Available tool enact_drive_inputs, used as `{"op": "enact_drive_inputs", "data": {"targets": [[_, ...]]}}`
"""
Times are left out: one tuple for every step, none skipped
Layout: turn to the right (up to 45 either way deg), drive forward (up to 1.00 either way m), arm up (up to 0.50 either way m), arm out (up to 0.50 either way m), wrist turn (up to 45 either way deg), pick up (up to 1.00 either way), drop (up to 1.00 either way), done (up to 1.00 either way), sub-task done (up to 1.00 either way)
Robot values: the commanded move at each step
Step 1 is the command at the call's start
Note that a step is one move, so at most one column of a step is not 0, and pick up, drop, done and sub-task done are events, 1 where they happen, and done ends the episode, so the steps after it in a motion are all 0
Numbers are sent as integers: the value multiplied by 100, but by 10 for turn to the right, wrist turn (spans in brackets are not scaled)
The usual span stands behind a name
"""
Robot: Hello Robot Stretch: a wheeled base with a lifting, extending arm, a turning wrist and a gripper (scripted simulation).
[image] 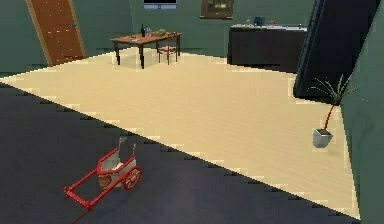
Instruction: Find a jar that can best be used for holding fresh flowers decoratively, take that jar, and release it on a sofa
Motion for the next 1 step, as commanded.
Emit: {"op": "enact_drive_inputs", "data": {"targets": [[0,0,0,0,450,0,0,0,0]]}}
